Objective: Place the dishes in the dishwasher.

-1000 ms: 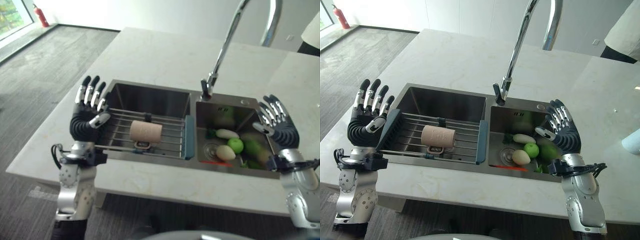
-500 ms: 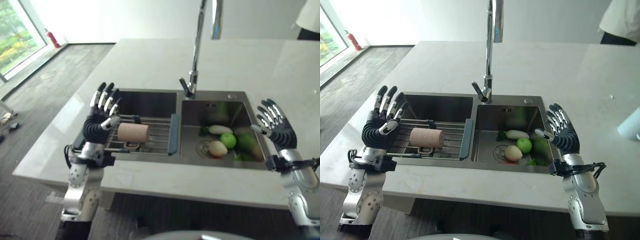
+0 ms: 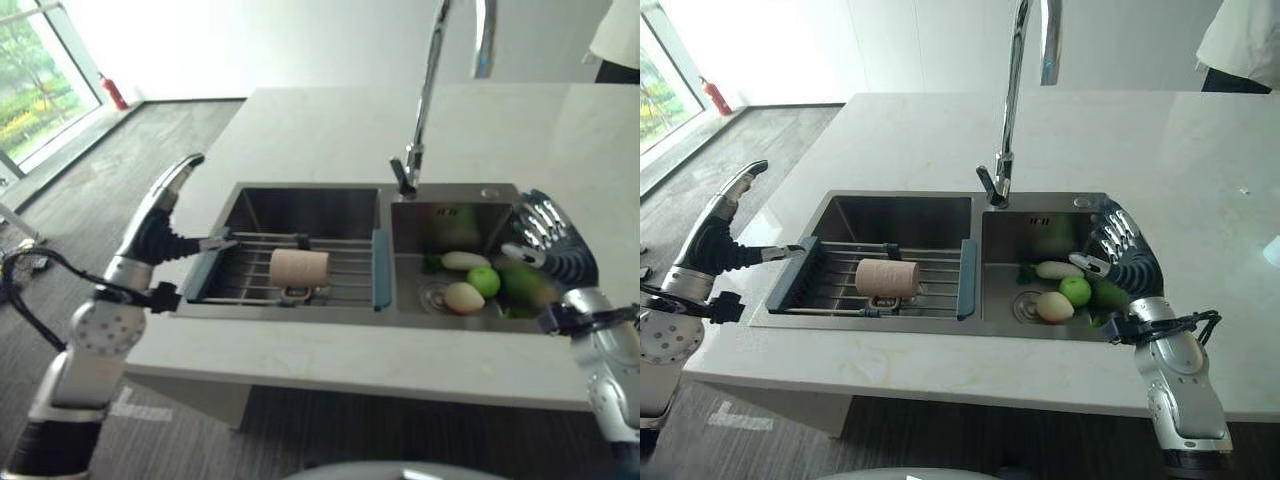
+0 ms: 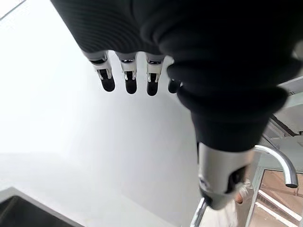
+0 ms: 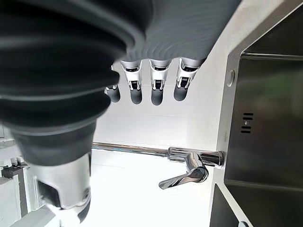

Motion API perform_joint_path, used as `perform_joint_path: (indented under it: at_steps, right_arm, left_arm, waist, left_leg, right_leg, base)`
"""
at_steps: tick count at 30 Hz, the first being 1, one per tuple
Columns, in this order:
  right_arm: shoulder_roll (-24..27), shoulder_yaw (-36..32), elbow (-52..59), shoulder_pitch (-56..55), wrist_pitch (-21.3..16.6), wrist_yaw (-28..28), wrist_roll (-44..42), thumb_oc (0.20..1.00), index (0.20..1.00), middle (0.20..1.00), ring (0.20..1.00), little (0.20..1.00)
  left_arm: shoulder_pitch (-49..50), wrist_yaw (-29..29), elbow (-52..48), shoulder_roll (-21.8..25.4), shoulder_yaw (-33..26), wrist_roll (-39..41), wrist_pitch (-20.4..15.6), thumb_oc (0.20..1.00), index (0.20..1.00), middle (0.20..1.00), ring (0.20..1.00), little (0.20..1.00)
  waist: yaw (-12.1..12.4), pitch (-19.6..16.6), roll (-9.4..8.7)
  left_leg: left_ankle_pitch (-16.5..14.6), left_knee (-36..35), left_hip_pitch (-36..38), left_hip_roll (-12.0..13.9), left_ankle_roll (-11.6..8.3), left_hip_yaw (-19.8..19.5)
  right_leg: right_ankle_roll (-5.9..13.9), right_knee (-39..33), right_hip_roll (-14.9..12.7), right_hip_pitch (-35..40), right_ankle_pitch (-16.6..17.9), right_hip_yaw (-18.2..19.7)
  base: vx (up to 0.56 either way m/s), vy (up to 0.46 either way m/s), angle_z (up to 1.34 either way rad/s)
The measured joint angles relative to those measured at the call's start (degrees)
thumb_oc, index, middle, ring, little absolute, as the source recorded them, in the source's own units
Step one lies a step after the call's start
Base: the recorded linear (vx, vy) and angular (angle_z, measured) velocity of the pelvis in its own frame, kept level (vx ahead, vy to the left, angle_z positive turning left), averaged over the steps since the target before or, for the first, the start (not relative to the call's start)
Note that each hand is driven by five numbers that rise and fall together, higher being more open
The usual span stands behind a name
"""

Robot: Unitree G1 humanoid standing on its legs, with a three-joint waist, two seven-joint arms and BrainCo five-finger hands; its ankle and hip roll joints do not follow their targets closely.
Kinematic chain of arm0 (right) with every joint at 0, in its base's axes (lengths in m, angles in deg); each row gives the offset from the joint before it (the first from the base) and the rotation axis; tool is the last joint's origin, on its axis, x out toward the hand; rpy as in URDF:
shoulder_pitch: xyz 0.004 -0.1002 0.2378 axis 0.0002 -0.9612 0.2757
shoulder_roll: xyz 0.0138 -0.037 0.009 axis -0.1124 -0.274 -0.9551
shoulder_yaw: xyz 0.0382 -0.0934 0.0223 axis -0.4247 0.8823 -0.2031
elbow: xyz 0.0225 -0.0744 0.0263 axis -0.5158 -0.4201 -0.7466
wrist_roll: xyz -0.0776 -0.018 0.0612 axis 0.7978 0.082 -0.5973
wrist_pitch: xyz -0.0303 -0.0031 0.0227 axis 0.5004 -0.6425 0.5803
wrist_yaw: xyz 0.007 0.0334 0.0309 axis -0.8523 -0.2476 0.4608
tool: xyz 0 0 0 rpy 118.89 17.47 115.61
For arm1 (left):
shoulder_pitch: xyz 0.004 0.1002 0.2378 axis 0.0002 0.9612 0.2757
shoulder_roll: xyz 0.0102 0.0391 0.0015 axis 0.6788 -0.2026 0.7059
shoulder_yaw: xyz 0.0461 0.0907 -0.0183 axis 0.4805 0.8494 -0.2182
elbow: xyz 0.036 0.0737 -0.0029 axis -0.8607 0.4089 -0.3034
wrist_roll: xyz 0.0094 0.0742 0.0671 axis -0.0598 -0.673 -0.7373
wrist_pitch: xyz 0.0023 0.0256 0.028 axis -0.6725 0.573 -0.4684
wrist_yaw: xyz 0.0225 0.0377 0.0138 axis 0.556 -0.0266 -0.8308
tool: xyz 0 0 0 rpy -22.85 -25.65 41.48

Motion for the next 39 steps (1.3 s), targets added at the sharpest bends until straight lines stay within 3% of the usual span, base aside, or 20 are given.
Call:
perform_joint_path:
  at_steps: [2,3,4,8,13,20,39]
  right_arm:
    - [0.60,1.43,-1.20,0.54,0.19,-0.18,0.01,1.000,1.000,1.000,1.000,1.000]
    - [0.61,2.24,-0.87,1.24,0.15,-0.83,0.00,1.000,1.000,1.000,1.000,1.000]
    - [0.64,2.27,-0.87,1.22,0.16,-0.85,-0.01,1.000,1.000,1.000,1.000,1.000]
    - [0.65,4.10,-2.11,2.47,0.18,-2.30,0.00,1.000,1.000,1.000,1.000,1.000]
    - [0.75,4.38,-2.21,2.76,0.18,-3.78,0.00,1.000,1.000,1.000,1.000,1.000]
    - [0.79,4.51,-2.70,3.48,0.19,-5.87,0.02,1.000,1.000,1.000,1.000,1.000]
    - [0.80,4.47,-2.74,2.79,1.47,-8.81,1.23,1.000,1.000,1.000,1.000,1.000]
  left_arm:
    - [-7.08,0.47,5.11,2.53,7.38,-7.68,4.70,1.000,1.000,1.000,1.000,1.000]
    - [-7.95,2.15,5.14,0.33,10.97,-12.07,6.89,1.000,1.000,1.000,1.000,1.000]
    - [-7.91,3.37,5.25,-0.88,12.98,-12.60,7.80,1.000,1.000,1.000,1.000,1.000]
    - [-14.88,4.98,14.46,-2.13,19.73,-13.21,12.39,1.000,1.000,1.000,1.000,1.000]
    - [-15.22,7.51,16.91,-3.74,22.28,-14.08,14.97,1.000,1.000,1.000,1.000,1.000]
    - [-18.41,8.46,27.73,-5.92,26.55,-12.26,17.66,1.000,1.000,1.000,1.000,1.000]
    - [-17.12,10.89,22.28,-7.89,26.26,-10.03,19.81,1.000,1.000,1.000,1.000,1.000]
  waist:
    - [0.35,-1.39,0.44]
    - [-1.15,-1.68,0.78]
    - [-3.26,-1.88,0.41]
    - [-3.72,-2.43,0.40]
    - [-4.96,-2.51,-0.08]
    - [-6.04,-2.57,-0.22]
    - [-6.04,-2.28,-1.75]
  left_leg:
    - [-0.26,-0.13,-0.35,0.13,-0.40,0.30]
    - [0.09,-0.11,-0.29,0.07,0.06,0.84]
    - [0.19,-0.11,-0.18,0.28,-0.03,1.31]
    - [0.04,-0.14,0.75,0.51,-0.06,2.46]
    - [0.05,-0.14,0.74,0.48,-0.06,3.23]
    - [0.08,-0.15,0.74,0.52,-0.06,4.21]
    - [0.14,-0.16,0.06,0.85,-0.11,5.17]
  right_leg:
    - [0.27,0.00,-0.05,-0.37,-0.16,0.39]
    - [-0.09,0.02,0.05,-0.46,0.70,1.23]
    - [-0.18,0.05,0.32,-0.61,0.80,1.54]
    - [-0.19,-0.02,0.48,-0.69,0.81,2.70]
    - [-0.27,0.00,0.55,-0.76,1.23,3.41]
    - [-0.17,0.00,0.71,-1.36,1.47,4.53]
    - [0.07,-0.01,1.13,-2.51,1.60,5.59]
  base:
    - [0.01,0.006,-0.16]
    - [0.02,0.012,-0.31]
    - [0.02,0.021,-0.32]
    - [0.02,0.016,-0.14]
    - [0.01,0.014,-0.08]
    - [0.03,0.012,-0.08]
    - [0.03,0.005,-0.03]
